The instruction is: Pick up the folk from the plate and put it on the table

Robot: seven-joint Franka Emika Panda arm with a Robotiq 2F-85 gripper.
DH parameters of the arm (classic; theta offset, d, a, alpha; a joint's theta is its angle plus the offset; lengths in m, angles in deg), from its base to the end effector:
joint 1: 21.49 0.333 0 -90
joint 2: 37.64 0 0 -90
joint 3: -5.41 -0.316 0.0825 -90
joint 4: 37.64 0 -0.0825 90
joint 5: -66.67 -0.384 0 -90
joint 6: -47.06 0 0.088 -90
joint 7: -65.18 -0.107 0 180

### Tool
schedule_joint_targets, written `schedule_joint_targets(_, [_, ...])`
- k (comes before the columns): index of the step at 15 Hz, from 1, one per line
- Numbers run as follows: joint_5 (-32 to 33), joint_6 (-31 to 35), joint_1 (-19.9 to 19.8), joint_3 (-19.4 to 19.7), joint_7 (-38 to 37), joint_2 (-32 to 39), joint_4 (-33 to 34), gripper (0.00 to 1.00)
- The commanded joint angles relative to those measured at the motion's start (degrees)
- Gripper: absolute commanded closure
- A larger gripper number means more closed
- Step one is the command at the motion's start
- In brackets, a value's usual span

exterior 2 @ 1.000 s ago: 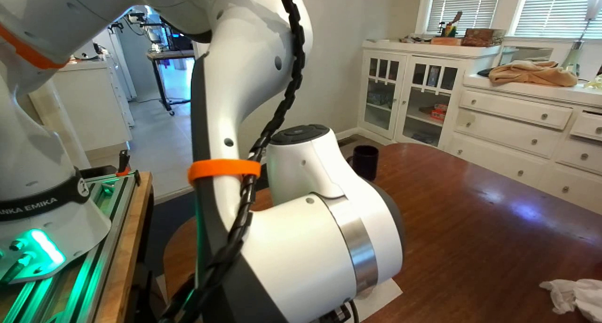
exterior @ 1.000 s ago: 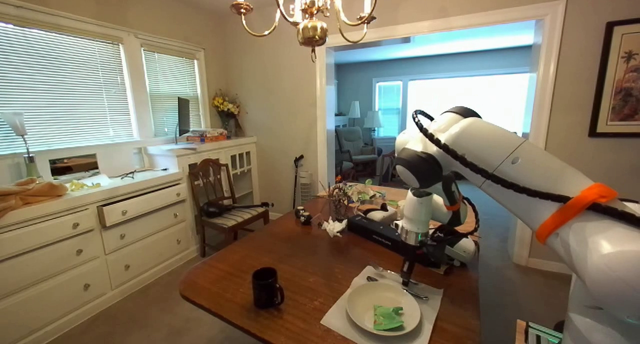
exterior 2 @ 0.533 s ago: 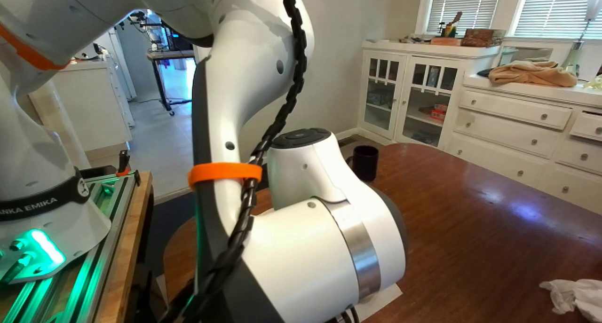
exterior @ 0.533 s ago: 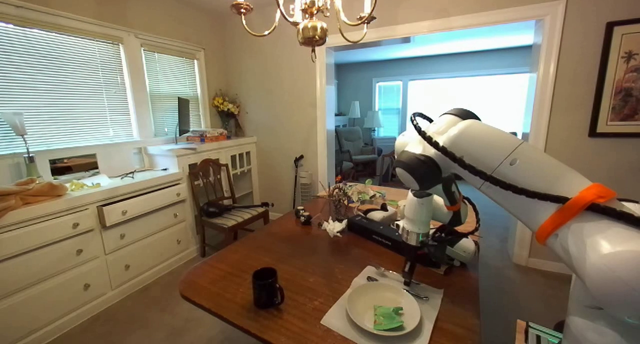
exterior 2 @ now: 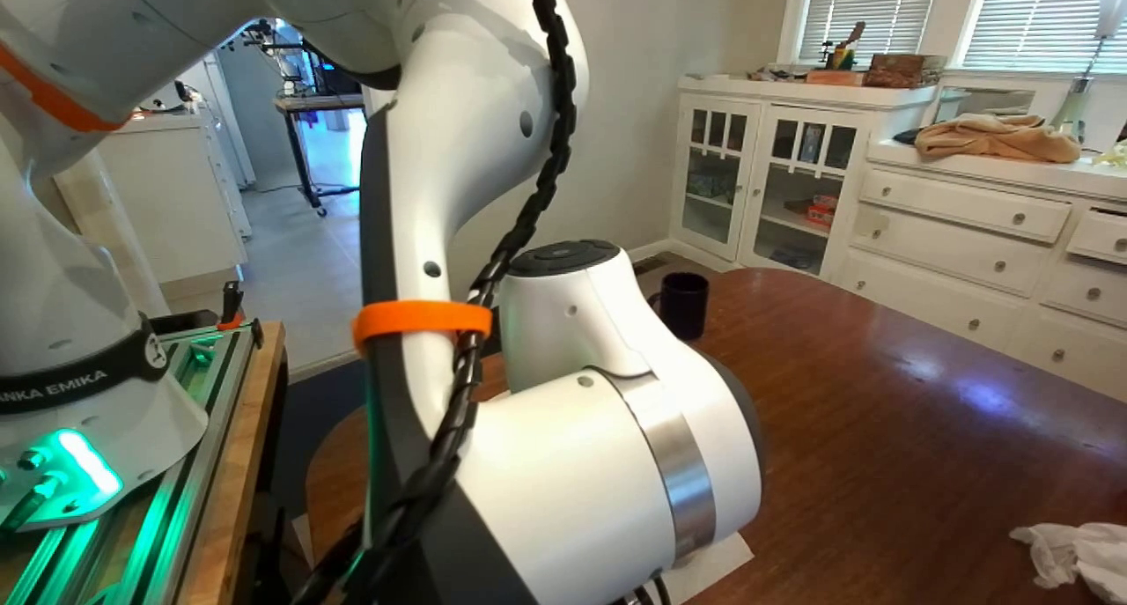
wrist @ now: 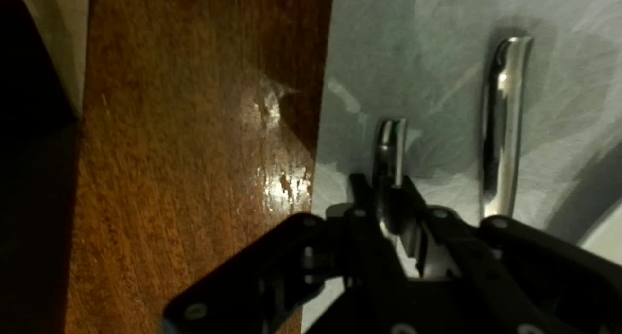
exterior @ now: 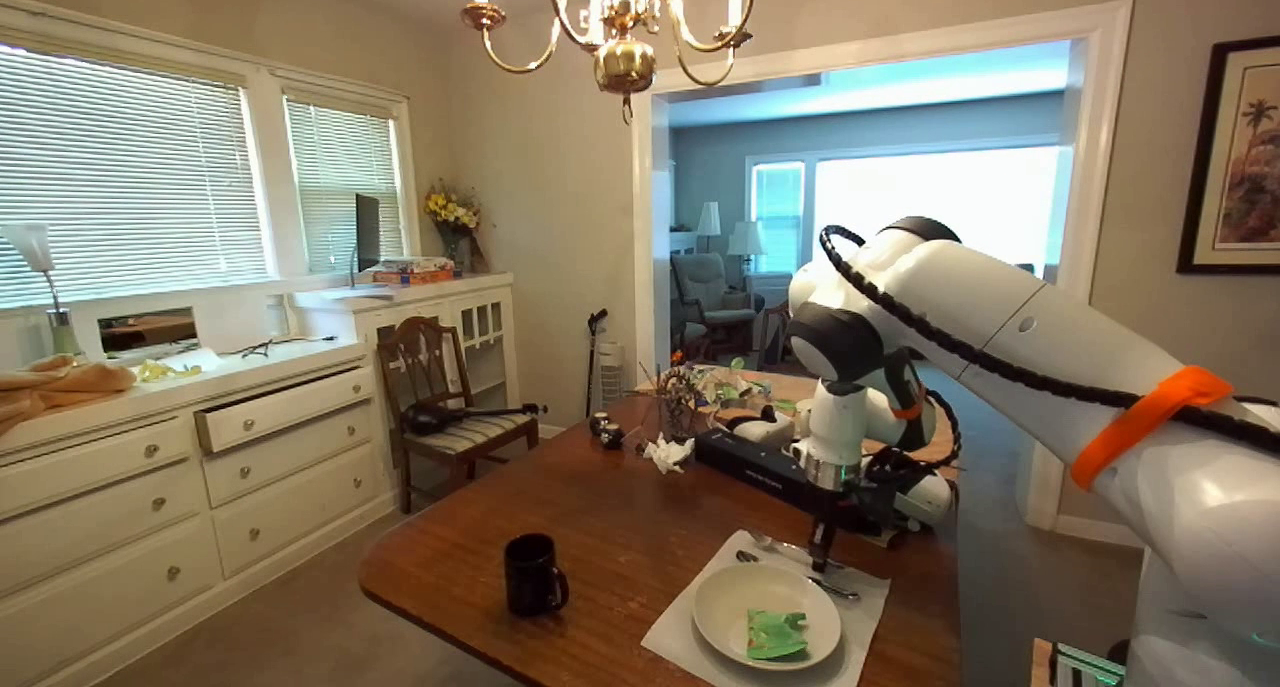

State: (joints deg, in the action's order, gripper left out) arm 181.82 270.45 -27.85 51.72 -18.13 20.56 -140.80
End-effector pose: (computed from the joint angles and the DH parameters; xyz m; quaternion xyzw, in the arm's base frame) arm 0.4010 -0.3065 0.1062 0.9961 0.0745 0.0402 0.0249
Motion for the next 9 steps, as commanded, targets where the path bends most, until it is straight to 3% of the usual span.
schedule_joint_targets(1, [3.8,0.5,0.8,0.5,-2.0,-0.9,-0.2,0.96])
schedule_joint_targets(9, [8.4,0.8,5.4,3.9,-6.4,0.3,0.6,0.96])
